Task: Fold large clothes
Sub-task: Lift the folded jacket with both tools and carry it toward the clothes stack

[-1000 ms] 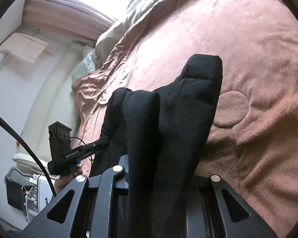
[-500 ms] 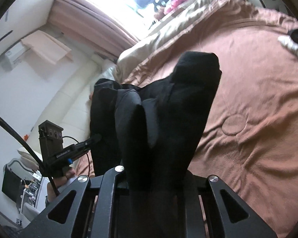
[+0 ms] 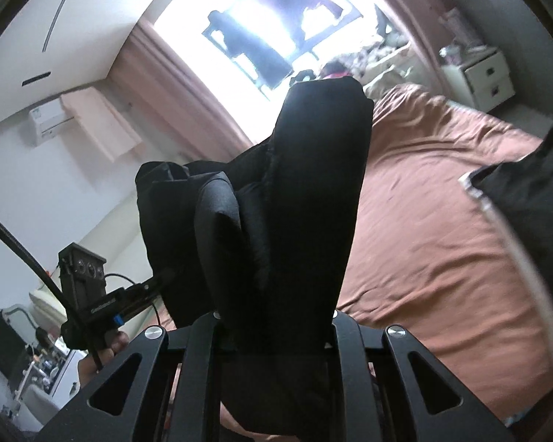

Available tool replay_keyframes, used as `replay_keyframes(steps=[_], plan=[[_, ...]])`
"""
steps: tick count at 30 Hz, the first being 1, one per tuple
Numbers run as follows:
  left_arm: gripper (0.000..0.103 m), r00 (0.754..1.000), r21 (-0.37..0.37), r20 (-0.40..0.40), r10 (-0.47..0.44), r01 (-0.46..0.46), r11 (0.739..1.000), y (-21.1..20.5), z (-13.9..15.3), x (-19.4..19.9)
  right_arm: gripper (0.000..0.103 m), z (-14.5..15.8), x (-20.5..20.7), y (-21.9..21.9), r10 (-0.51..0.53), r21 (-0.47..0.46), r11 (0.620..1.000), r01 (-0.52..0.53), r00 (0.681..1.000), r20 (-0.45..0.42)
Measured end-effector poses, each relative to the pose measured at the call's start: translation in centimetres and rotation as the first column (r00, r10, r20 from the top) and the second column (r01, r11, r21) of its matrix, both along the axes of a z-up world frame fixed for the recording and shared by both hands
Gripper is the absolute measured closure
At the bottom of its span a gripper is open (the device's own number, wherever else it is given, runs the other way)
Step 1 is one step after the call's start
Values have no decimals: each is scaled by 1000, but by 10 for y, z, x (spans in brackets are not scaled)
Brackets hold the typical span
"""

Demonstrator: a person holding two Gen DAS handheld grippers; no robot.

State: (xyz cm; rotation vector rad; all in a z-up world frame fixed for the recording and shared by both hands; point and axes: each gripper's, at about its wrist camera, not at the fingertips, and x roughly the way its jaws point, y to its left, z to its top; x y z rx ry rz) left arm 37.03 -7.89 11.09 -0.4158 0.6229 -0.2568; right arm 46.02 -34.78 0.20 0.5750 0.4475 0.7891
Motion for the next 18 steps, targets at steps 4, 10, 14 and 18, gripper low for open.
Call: replay_keyframes(steps=[4,10,14,18], plan=[[85,999,-6,17,-50,50,999,-44,15,9,91,8,-15,-32,-78,-1,997,78,997,17],[85,993,-26,37,-112,113,993,-104,30,23,91,16,-48,-56,-164,-8,986,164,986,43],[85,989,-37,38,-146,147,988,-142,38,30,91,17,-70,-71,-198,-15,980,199,979,55],[85,984,-46,33,-176,177,983,-179,44,40,91,22,-72,-82,-224,-29,974,226,973,50]])
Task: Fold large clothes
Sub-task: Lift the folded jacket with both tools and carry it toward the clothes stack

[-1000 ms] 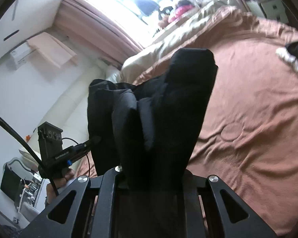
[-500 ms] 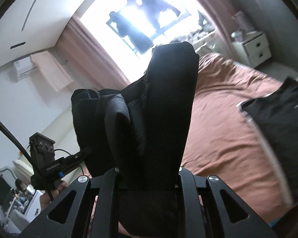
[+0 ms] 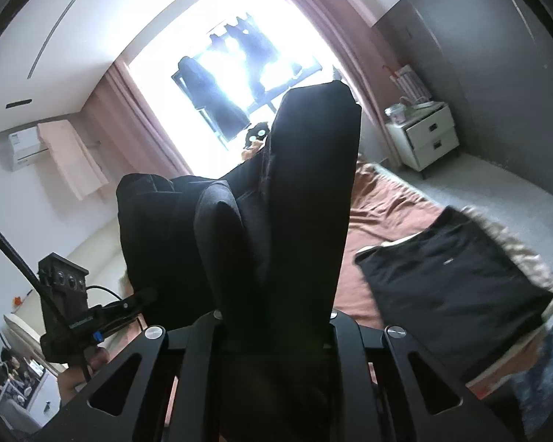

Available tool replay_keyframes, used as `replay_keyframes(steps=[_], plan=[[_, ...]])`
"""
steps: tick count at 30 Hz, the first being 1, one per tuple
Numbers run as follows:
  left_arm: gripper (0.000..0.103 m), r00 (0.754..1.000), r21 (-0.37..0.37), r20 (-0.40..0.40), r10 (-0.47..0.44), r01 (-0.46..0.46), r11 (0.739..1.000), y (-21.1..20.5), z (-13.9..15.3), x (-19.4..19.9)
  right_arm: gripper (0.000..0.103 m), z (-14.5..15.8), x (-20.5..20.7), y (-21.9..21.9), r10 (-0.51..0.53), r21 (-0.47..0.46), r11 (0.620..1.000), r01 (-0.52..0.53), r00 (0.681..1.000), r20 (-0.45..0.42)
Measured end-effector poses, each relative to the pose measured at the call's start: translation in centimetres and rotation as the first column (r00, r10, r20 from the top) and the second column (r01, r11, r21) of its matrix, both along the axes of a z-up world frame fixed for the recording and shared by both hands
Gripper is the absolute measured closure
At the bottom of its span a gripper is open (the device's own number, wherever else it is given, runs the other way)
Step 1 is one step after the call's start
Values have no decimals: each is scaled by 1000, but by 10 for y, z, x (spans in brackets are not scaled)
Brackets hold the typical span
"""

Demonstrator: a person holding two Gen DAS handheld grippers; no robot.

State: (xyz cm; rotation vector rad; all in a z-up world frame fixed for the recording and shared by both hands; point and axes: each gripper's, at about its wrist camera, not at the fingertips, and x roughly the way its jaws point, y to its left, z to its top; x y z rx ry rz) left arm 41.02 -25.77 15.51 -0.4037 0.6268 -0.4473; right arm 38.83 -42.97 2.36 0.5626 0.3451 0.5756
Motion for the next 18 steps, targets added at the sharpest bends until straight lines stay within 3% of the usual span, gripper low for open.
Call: replay_keyframes(steps=[6,10,18], plan=[[85,999,-2,-18,-35,35,999,-49,7,12,91,8,-11,-26,-50,-7,999,50,999,-5],[85,998,-41,-59,-37,35,999,-71,2,24,91,16,-16,-28,-98,-39,994,98,995,-6],[85,984,-115,-175,-46,26,993,-94,-27,64,91,30,2,-8,-155,-92,984,151,987,-38]])
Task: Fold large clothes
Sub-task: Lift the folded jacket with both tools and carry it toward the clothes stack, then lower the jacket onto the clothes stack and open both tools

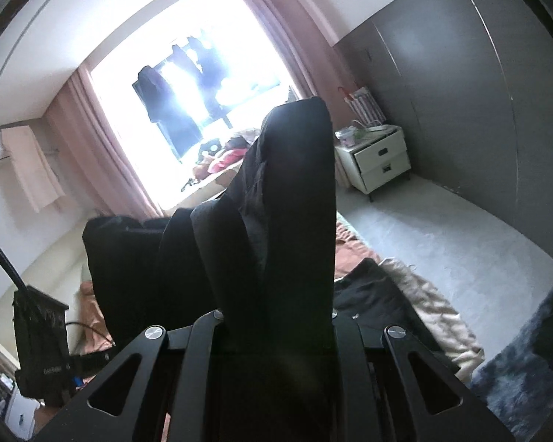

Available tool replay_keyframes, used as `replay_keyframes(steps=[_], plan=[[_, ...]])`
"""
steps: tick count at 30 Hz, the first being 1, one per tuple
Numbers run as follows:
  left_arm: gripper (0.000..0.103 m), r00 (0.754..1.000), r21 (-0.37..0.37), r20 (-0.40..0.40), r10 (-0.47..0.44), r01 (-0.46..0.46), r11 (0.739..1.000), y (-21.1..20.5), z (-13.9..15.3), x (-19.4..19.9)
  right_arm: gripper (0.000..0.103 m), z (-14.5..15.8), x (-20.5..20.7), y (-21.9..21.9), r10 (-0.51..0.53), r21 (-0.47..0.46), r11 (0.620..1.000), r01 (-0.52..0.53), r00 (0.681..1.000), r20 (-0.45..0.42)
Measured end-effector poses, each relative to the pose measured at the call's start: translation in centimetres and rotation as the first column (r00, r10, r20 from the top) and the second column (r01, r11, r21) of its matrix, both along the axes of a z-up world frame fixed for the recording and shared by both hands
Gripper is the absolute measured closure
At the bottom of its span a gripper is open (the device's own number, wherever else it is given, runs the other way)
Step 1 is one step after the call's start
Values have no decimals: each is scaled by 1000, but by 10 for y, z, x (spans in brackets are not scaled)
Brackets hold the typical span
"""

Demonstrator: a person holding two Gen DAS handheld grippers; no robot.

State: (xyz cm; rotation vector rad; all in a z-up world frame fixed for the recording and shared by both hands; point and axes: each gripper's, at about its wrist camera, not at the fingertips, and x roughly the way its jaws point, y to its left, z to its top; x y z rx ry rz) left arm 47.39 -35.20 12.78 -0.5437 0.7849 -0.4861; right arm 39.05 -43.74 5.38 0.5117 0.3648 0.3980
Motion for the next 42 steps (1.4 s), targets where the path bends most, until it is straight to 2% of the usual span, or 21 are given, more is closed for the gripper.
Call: replay_keyframes(steps=[3,7,12,18,22,27,29,30,31,32,33,35,37,40,42], plan=[[85,999,6,-43,20,-20,1000,0,-17,23,91,-7,23,20,-7,-8,1000,6,999,-43],[85,994,64,-91,57,-51,997,-1,-38,51,92,-18,50,49,-17,-24,1000,14,995,-99],[84,992,129,-116,45,-30,991,2,-63,87,92,-25,76,83,-36,-65,998,27,989,-145],[84,980,153,-201,-14,46,987,6,-106,135,93,-31,114,110,-50,-87,996,30,970,-237],[84,969,170,-247,-28,72,983,4,-133,158,93,-38,137,108,-91,-123,991,54,943,-321],[74,963,200,-266,-48,104,974,-1,-152,170,89,-45,156,100,-91,-53,996,75,886,-454],[71,960,195,-273,-67,123,973,-2,-155,174,77,-44,158,90,-126,-69,992,106,863,-489],[70,959,199,-273,-75,132,971,-4,-155,176,63,-42,151,83,-160,-80,987,139,855,-493],[69,959,205,-272,-83,141,969,-4,-155,178,45,-38,143,73,-185,-78,983,168,853,-489],[69,959,203,-267,-93,151,968,-5,-155,179,35,-32,137,66,-196,-68,980,187,852,-485],[67,959,196,-263,-103,158,968,-5,-154,181,21,-26,125,55,-208,-47,976,212,854,-476],[60,959,162,-250,-135,179,971,-5,-152,184,20,-15,101,40,-225,-19,970,243,860,-459],[50,964,120,-204,-170,197,973,-3,-144,185,20,-19,63,31,-218,12,969,248,873,-437],[46,971,128,-140,-192,210,969,0,-131,180,20,-9,3,27,-238,7,965,261,889,-392],[46,970,145,-145,-198,219,965,3,-129,175,20,-8,-33,18,-248,2,964,266,900,-360]])
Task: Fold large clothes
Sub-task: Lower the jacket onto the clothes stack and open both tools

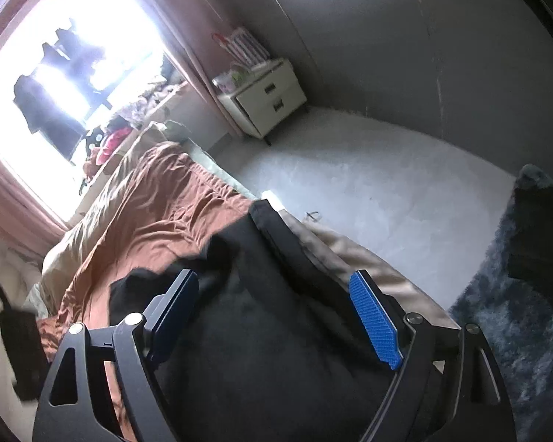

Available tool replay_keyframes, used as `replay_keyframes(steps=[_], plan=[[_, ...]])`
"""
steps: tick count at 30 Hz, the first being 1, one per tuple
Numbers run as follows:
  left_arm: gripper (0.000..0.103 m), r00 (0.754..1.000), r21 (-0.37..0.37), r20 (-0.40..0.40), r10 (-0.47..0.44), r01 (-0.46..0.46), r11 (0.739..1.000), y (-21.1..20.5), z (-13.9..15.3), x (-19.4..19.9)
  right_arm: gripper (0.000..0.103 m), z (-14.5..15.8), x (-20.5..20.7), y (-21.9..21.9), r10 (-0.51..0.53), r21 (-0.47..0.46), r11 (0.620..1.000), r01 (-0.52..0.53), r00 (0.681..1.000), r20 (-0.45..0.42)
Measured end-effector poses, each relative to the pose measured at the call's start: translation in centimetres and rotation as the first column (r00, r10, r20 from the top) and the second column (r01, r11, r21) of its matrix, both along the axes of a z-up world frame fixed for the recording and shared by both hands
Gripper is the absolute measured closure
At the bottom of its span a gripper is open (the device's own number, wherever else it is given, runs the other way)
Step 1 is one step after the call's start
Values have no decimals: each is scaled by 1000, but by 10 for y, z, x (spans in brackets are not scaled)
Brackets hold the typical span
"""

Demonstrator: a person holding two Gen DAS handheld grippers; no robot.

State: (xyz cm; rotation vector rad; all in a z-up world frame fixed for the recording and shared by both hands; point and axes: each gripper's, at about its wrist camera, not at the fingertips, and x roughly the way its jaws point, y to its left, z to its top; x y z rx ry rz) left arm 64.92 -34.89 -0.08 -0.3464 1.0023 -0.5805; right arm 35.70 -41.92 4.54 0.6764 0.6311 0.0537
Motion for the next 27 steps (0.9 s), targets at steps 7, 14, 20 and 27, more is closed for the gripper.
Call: replay_keyframes(steps=[7,14,20,27], plan=[[46,1000,50,-7,15,-15,999,17,-6,-31,20,-61,-131,-1,-76,104,992,71,996,49],[46,994,-8,-104,20,-21,1000,21,-41,-44,20,-108,-175,26,-23,224,975,6,997,73],[44,983,-86,-177,38,-54,995,21,-62,-30,35,-137,-158,25,-17,328,945,-7,997,72],[44,996,-37,-91,5,-8,999,2,-46,-13,76,-142,-151,7,-41,362,932,10,996,78]])
